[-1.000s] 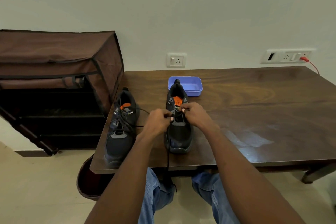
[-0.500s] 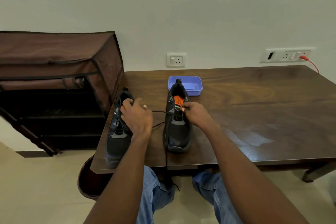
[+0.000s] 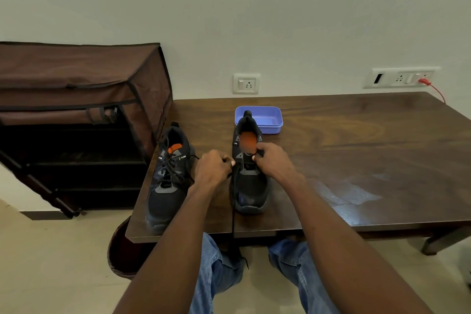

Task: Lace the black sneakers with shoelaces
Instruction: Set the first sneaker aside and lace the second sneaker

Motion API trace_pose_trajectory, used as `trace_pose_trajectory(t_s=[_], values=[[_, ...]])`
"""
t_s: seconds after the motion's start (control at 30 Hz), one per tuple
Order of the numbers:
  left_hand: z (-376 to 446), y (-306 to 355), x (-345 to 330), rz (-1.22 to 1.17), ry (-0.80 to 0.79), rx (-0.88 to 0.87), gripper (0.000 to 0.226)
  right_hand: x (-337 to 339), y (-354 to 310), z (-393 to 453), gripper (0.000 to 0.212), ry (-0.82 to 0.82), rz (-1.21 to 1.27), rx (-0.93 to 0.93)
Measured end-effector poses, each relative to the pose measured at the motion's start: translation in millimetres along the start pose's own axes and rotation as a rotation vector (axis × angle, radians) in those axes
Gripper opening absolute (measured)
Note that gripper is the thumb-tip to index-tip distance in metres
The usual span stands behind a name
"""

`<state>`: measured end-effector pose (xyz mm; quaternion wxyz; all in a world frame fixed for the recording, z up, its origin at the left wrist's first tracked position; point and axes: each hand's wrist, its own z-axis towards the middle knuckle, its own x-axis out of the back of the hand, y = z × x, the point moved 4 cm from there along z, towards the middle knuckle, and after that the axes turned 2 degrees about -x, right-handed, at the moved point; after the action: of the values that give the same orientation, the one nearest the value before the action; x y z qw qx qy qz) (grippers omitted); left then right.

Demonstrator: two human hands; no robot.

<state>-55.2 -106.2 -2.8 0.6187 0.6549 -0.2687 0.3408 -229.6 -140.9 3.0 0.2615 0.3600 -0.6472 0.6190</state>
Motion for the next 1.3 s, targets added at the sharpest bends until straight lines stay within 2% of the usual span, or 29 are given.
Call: trace_pose_trajectory(t_s=[0.07,0.13,0.2,0.27,0.33,0.43,0.57,0.73,0.93,1.0,1.07,1.17,1.2,1.27,1.3], values=[[0.5,3.4,4.8,0.019,0.111,-0.033,0.013,0.1,1.2,-0.4,0.016,-0.027,-0.012,-0.003],[-1.5,3.0,10.6,-0.052,0.171,-0.005,0.026,3.7,3.8,-0.5,0.034,-0.03,0.005,-0.003],[-6.4,0.1,4.7,-0.167,-0.046,0.076,0.039,9.0,5.7,-3.8,0.05,-0.039,0.052,-0.007],[-12.2,-4.3,-7.5,-0.15,-0.323,0.106,0.043,10.4,7.3,-7.0,0.053,-0.07,0.052,-0.009],[-13.3,-8.0,-10.4,-0.069,-0.401,0.063,0.035,8.5,7.5,-9.2,0.048,-0.084,0.009,0.005],[-10.9,-9.3,-5.5,-0.124,-0.36,0.054,0.028,8.0,7.0,-10.8,0.044,-0.071,0.037,-0.014],[-12.9,-25.0,11.8,-0.335,-0.216,0.264,0.02,8.8,6.3,-9.1,0.046,-0.064,0.047,-0.055],[-19.9,-29.2,10.8,-0.364,-0.317,0.313,0.014,9.7,7.1,-9.6,0.049,-0.072,0.024,-0.062],[-12.1,-35.1,15.5,-0.267,-0.18,0.379,0.02,11.9,5.9,-12.4,0.049,-0.081,0.042,-0.073],[-15.6,-32.4,14.9,-0.251,-0.257,0.373,0.018,12.3,6.1,-13.9,0.049,-0.085,0.056,-0.074],[-25.3,-25.9,15.2,-0.322,-0.437,0.332,0.011,14.1,3.4,-16.6,0.046,-0.055,0.068,-0.067],[-41.1,-10.6,14.2,-0.479,-0.737,0.187,0.01,25.5,-2.2,-22.6,0.023,0.11,0.083,-0.117],[-43.8,-6.8,13.4,-0.499,-0.788,0.152,0.013,27.6,-4.9,-27.9,0.017,0.084,0.163,-0.16],[-45.4,-2.0,8.9,-0.477,-0.839,0.109,0.018,22.2,-15.5,-44.8,0.012,-0.193,0.385,-0.261],[-46.6,0.4,6.4,-0.447,-0.865,0.094,0.02,18.4,-21.7,-54.6,0.017,-0.333,0.423,-0.279]])
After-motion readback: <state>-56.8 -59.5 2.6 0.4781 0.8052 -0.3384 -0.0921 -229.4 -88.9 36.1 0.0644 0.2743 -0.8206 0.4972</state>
